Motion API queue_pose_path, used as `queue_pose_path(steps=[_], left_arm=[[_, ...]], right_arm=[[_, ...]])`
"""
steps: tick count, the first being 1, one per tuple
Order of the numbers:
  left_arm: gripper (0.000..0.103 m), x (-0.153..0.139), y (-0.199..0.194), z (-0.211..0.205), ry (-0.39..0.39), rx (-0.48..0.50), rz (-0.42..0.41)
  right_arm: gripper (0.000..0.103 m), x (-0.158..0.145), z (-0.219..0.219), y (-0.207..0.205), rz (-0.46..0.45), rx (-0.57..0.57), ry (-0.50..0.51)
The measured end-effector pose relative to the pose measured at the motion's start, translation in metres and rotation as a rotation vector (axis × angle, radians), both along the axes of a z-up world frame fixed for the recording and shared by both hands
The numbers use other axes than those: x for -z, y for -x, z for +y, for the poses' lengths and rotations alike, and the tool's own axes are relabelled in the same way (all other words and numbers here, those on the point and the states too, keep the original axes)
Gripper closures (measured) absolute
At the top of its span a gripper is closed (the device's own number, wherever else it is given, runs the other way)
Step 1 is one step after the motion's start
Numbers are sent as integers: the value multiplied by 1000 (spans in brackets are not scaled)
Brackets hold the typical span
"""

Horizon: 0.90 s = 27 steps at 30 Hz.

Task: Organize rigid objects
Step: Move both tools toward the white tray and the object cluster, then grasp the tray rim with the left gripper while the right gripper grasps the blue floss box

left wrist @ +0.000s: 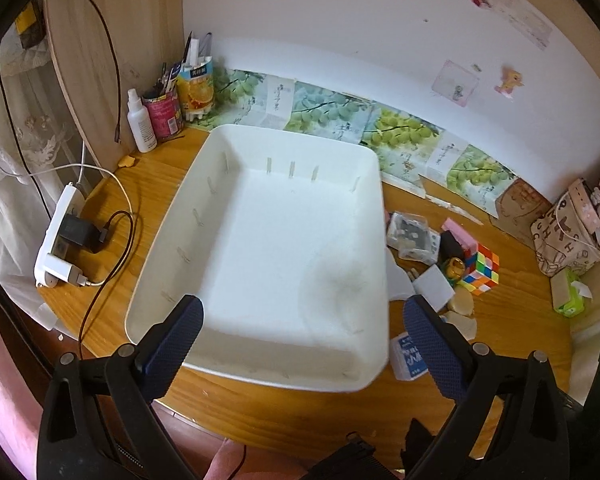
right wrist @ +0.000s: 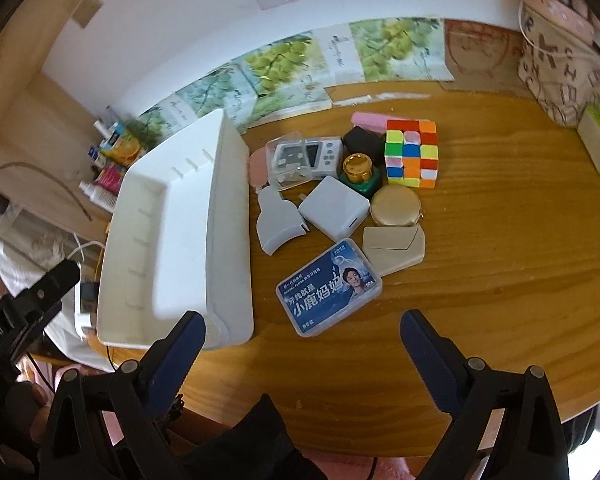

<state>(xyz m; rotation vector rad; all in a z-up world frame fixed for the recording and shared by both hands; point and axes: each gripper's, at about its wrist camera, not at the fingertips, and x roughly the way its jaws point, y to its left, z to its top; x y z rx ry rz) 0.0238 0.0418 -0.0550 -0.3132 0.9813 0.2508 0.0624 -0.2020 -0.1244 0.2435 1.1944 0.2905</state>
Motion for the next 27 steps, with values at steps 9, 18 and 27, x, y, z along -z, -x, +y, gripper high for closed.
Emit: queue_pose_path(steps=[9, 18, 27], left_arm=[[3, 13, -19, 54, 38, -8, 36], [9, 48, -27, 113, 70, -113, 168], [28, 90, -26, 150, 158, -164, 331]], right_arm=[[5, 16, 11, -18, 106, 137, -47], [5, 42, 11, -28, 236, 294, -86], [5, 72, 13, -35, 361, 438, -65]])
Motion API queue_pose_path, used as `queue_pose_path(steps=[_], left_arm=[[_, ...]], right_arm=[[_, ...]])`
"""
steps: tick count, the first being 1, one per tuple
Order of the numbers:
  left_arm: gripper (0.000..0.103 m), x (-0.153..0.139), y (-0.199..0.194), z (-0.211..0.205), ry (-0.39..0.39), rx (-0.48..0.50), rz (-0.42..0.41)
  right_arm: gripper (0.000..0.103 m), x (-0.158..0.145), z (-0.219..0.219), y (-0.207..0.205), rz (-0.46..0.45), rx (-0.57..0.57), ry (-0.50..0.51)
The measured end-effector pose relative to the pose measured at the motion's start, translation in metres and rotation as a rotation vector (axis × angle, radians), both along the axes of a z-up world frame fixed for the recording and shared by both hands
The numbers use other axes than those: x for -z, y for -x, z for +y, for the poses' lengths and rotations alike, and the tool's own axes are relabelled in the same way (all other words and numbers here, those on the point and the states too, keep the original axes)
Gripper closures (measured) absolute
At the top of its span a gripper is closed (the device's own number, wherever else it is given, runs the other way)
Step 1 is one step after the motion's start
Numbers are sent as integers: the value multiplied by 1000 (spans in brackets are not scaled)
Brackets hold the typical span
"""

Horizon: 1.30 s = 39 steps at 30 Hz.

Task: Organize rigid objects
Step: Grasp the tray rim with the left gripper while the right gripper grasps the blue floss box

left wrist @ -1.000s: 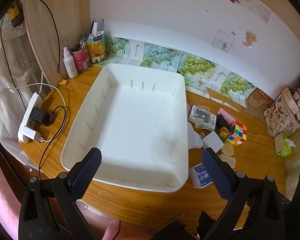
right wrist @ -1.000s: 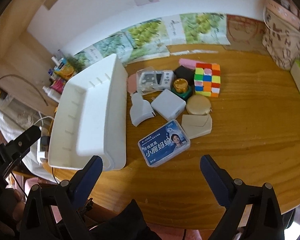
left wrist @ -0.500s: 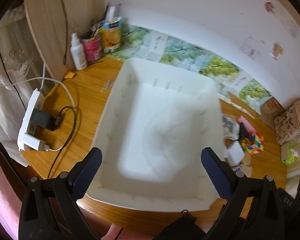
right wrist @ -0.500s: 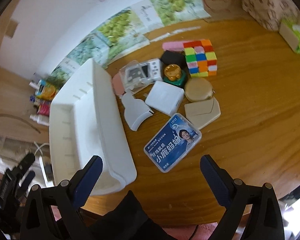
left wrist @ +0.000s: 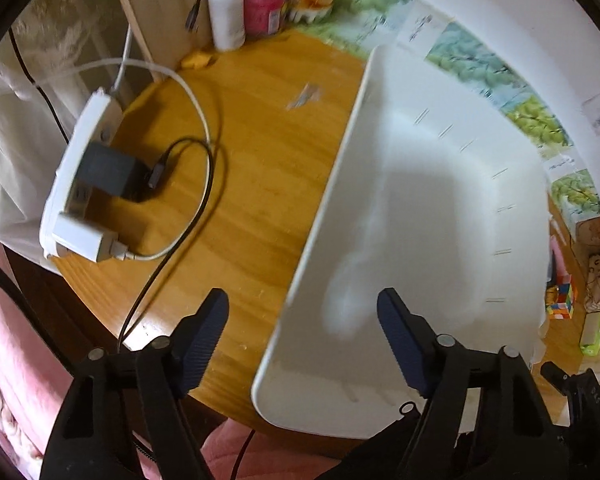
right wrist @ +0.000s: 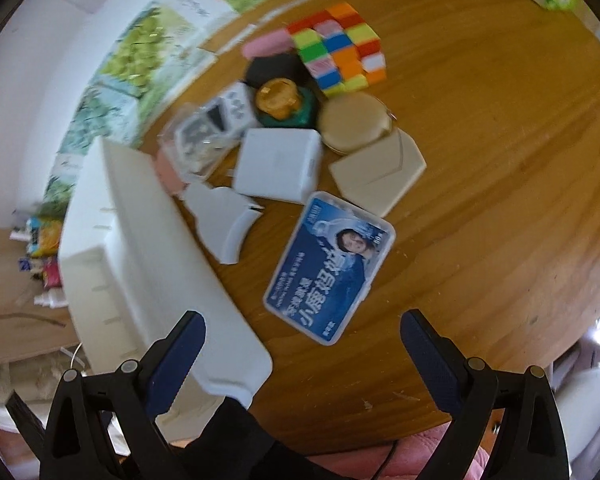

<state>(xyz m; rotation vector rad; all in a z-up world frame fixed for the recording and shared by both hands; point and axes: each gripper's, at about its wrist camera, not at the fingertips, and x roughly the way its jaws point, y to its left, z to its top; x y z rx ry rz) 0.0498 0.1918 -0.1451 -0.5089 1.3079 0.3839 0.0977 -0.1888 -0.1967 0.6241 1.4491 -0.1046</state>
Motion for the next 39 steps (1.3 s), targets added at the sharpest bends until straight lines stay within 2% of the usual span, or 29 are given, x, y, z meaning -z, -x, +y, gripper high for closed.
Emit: queue_pose_path(steps=[3, 8, 12, 15, 16, 22, 26, 35, 39], left_arm=[[40, 12, -1, 6, 41, 1, 43], [73, 31, -3, 16, 108, -2, 114], [85, 41, -9, 21, 148, 32, 132], [96, 43, -16, 15, 149, 89, 132], [97, 43, -18, 14, 141, 107, 132], [98, 42, -32, 24, 109, 169, 88], [98, 40, -39, 28, 83, 209, 69], [98, 36, -48, 35, 71, 211, 29], [98, 40, -37, 25, 35, 235, -20]], right_arm=[[5, 9, 0, 0, 35, 34, 8], [5, 20, 0, -4, 71, 72, 29], [11, 25, 2, -7, 83, 96, 46], [11, 30, 4, -8, 99, 108, 78], [11, 31, 5, -9, 75, 96, 88], [19, 37, 14, -12, 69, 92, 149], [32, 44, 21, -16, 66, 89, 147], [34, 45, 24, -6, -5, 74, 143], [34, 33, 18, 8, -91, 73, 110]])
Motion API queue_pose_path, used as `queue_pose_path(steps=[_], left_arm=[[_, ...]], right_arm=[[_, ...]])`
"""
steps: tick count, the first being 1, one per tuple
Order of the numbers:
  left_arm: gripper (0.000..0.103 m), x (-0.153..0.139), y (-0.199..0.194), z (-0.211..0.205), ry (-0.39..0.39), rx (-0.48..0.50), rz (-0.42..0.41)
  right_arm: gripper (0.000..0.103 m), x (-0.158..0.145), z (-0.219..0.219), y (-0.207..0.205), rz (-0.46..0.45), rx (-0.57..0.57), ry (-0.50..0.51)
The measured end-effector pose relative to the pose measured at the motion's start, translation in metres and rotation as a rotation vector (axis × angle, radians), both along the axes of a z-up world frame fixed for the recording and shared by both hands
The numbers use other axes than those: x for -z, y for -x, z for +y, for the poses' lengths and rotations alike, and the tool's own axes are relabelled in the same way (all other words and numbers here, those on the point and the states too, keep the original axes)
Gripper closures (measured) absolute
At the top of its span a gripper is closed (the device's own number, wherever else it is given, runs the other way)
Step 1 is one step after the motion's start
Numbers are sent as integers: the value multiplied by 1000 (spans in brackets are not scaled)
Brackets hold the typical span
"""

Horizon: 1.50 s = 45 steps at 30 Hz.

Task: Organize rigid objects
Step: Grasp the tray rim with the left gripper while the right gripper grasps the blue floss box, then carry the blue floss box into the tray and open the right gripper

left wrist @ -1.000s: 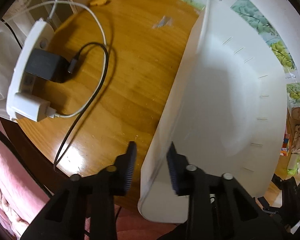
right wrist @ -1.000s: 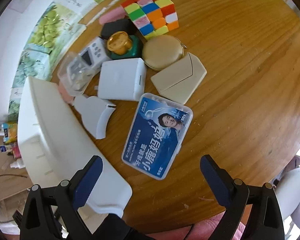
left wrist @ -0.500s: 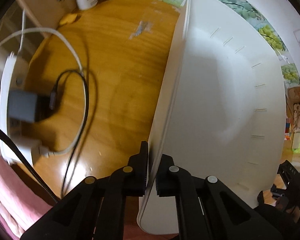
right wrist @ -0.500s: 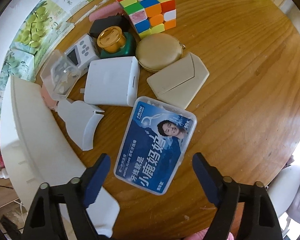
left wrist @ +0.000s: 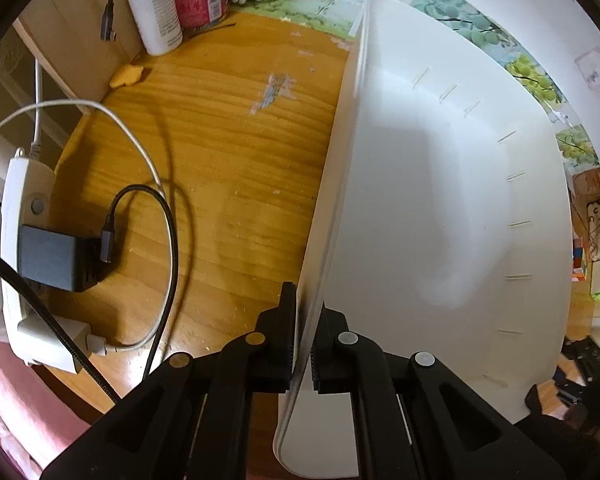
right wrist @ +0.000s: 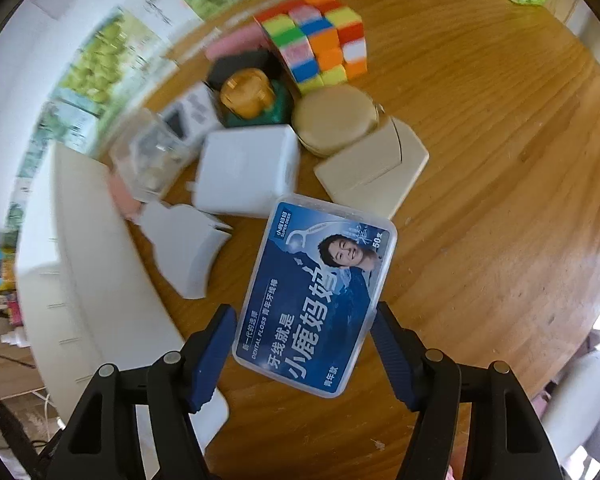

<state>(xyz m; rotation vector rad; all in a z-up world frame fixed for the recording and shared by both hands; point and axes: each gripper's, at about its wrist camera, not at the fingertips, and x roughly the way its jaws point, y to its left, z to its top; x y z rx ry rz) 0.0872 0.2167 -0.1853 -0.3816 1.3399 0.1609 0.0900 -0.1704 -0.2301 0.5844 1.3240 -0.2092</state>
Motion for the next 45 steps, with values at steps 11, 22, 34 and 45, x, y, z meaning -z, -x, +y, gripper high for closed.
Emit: queue_pose_path(steps=[11, 22, 34, 45], left_arm=[[98, -3, 7, -5, -38, 7, -70], [97, -5, 11, -10, -60, -15, -85], [97, -7, 9, -12, -88, -2, -82], [96, -5, 7, -11, -101, -8, -74]], right_arm=[[34, -50, 8, 20, -321, -142, -1], [34, -97, 93, 20, -573, -569, -106], [33, -89, 177, 1, -519, -906, -56], [23, -106, 116, -6, -667, -694, -70]])
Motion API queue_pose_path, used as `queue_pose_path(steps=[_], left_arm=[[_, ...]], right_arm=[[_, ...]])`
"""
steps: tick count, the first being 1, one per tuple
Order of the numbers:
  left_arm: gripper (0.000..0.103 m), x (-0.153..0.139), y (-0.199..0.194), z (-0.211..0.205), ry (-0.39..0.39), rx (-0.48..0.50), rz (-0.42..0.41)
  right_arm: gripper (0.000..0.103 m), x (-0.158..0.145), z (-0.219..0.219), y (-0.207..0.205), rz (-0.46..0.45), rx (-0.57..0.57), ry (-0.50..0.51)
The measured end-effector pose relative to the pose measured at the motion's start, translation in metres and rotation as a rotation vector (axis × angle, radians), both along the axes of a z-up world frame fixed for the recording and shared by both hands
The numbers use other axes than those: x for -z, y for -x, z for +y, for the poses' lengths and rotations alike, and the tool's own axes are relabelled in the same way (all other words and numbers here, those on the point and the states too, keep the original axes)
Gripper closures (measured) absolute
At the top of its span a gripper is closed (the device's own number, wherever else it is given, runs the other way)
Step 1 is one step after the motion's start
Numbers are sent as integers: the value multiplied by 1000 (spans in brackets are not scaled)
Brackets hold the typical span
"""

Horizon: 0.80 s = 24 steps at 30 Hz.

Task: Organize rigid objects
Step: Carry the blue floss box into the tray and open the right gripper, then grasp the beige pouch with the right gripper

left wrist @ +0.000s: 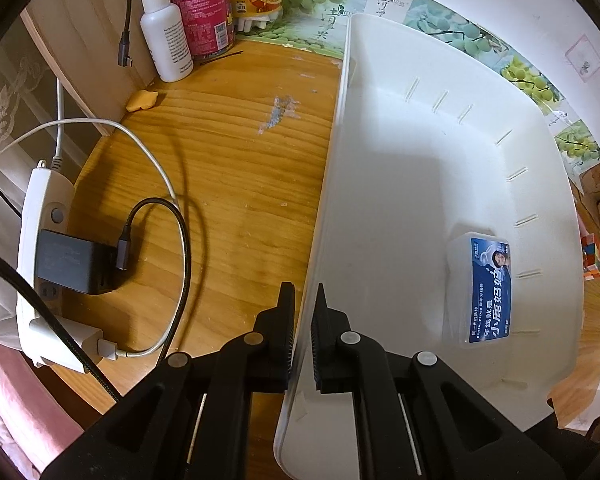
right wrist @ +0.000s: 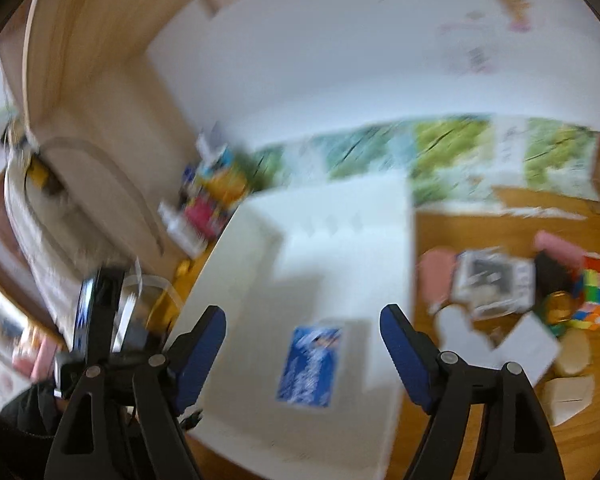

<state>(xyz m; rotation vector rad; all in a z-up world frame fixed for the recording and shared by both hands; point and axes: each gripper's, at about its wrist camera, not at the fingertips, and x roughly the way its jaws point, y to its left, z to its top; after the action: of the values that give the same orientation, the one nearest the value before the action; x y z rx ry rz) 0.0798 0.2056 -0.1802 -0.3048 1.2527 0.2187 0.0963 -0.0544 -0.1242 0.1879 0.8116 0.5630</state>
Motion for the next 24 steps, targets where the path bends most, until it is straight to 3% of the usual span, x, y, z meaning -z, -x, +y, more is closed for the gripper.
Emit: queue_pose_path(steps=[5, 12, 18, 24], left_arm=[[95, 0, 0, 2, 6, -7, -2], [94, 0, -1, 2, 0, -15, 4], [94, 0, -3, 4, 0, -20, 6], [93, 0, -3, 4, -4, -18, 8]], right_arm=[[22, -6, -56, -4, -70, 193, -27], [22, 4, -121, -4, -84, 423, 113], [22, 28, -157, 7, -66, 481, 230], [21, 54, -165, 15, -38, 471, 289]])
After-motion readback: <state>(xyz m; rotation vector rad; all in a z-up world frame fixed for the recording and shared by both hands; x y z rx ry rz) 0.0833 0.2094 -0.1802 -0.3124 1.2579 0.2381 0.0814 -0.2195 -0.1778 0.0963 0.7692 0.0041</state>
